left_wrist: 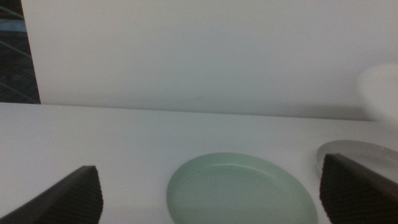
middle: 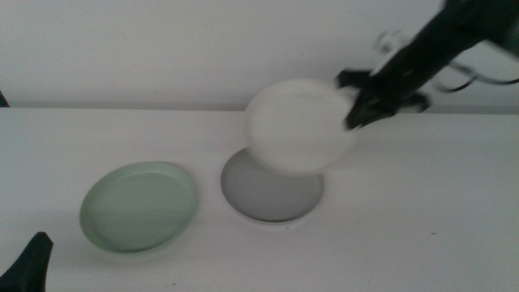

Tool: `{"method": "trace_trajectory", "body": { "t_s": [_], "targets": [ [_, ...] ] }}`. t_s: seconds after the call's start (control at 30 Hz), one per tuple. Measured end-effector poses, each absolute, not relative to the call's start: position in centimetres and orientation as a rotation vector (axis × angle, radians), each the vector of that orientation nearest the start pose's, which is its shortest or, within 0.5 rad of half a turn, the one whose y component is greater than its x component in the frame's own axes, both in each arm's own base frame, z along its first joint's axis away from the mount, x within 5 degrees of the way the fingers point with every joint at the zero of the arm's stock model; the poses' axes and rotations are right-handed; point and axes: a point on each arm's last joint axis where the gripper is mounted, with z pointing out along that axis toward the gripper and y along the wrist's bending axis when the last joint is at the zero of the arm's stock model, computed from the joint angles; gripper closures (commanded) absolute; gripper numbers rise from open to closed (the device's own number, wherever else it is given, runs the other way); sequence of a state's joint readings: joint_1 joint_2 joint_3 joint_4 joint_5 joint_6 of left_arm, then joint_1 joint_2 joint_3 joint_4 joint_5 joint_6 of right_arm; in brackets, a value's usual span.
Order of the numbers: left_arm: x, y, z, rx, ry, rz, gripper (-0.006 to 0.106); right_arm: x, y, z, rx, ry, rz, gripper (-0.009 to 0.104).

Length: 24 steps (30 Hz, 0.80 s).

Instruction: Stack the three bowls on top of each other.

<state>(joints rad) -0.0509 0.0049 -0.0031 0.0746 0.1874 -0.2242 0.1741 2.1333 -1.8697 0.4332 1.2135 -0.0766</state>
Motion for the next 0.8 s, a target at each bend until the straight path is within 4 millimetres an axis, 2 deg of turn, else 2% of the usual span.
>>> {"method": "trace_trajectory", "body": {
  "t_s": [0.1, 0.2, 0.7, 0.8],
  "targets": [
    [5.6, -0.2, 19.7, -0.094, 1.672, -0.141, 0.007, 43.7, 14.2, 21.3, -0.263, 2.965, 0.665, 0.097],
    [5.6, -0.2, 19.7, -0.094, 1.672, -0.141, 0.007, 43.5, 15.7, 19.6, -0.300, 3.001, 0.671, 0.097],
    [5.6, -0.2, 19.7, -0.094, 1.672, -0.141, 0.007, 44.0, 16.0, 16.3, -0.263, 3.061, 0.656, 0.097],
    [5.6, -0.2, 19.7, -0.094, 1.672, -0.141, 0.007, 44.1, 16.0, 15.7, -0.271, 3.069, 0.655, 0.094]
  ]
}}
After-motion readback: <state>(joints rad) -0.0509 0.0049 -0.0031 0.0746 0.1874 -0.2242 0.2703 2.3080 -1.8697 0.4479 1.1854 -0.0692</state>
